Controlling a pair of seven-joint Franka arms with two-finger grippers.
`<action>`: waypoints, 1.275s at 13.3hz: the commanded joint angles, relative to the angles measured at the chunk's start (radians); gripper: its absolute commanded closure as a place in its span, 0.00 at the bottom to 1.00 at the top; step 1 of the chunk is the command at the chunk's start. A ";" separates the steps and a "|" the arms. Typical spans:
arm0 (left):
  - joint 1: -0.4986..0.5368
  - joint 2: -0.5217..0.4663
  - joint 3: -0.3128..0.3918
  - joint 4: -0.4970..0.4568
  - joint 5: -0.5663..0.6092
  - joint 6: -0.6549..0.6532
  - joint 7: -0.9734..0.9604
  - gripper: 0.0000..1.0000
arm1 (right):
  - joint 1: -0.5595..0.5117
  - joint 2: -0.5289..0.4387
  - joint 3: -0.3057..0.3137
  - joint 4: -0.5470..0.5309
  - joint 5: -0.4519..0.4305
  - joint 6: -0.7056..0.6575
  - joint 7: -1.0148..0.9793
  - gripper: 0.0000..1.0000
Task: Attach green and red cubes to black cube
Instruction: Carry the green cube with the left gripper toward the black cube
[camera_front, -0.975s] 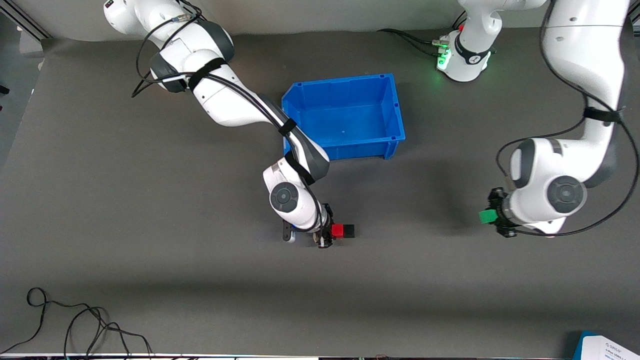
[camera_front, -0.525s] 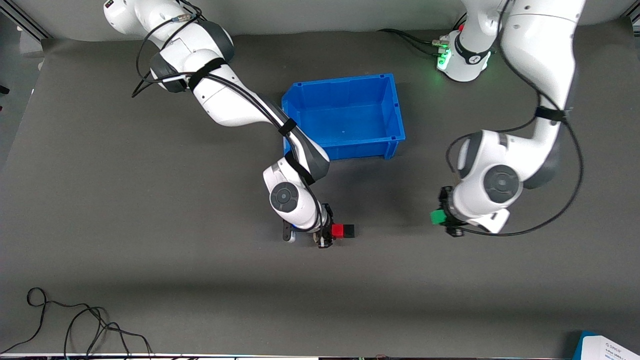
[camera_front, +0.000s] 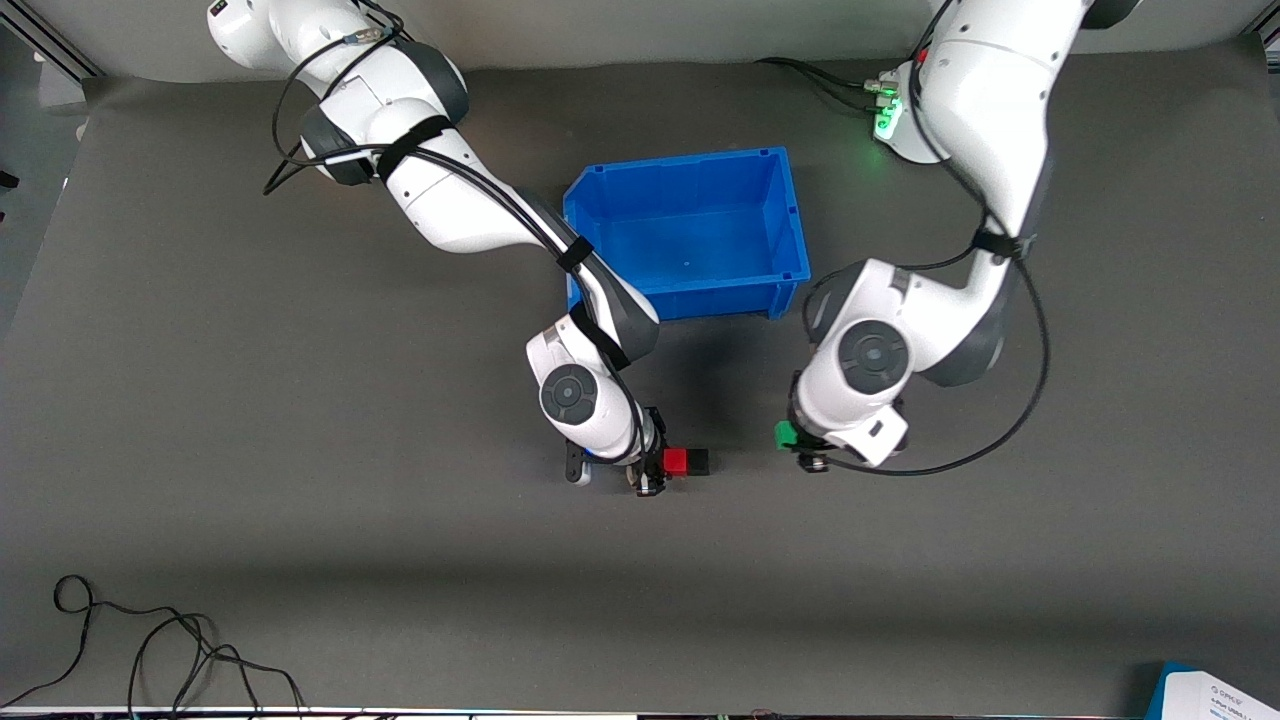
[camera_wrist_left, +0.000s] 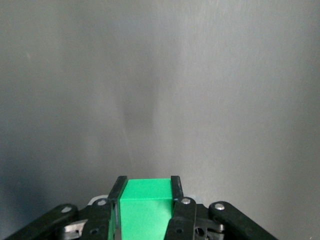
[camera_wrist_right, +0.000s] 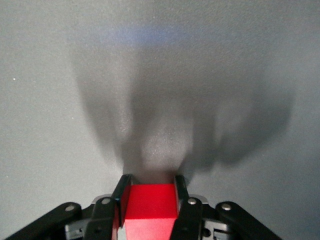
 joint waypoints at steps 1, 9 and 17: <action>-0.041 0.083 0.019 0.084 -0.001 0.082 -0.023 1.00 | 0.007 0.011 -0.002 0.014 -0.025 -0.012 0.022 0.84; -0.090 0.174 0.022 0.092 0.004 0.179 -0.023 1.00 | 0.007 0.007 0.010 0.016 -0.022 0.000 0.019 0.84; -0.107 0.194 0.025 0.092 0.047 0.207 -0.020 0.00 | 0.007 0.007 0.015 0.016 -0.024 0.023 0.019 0.84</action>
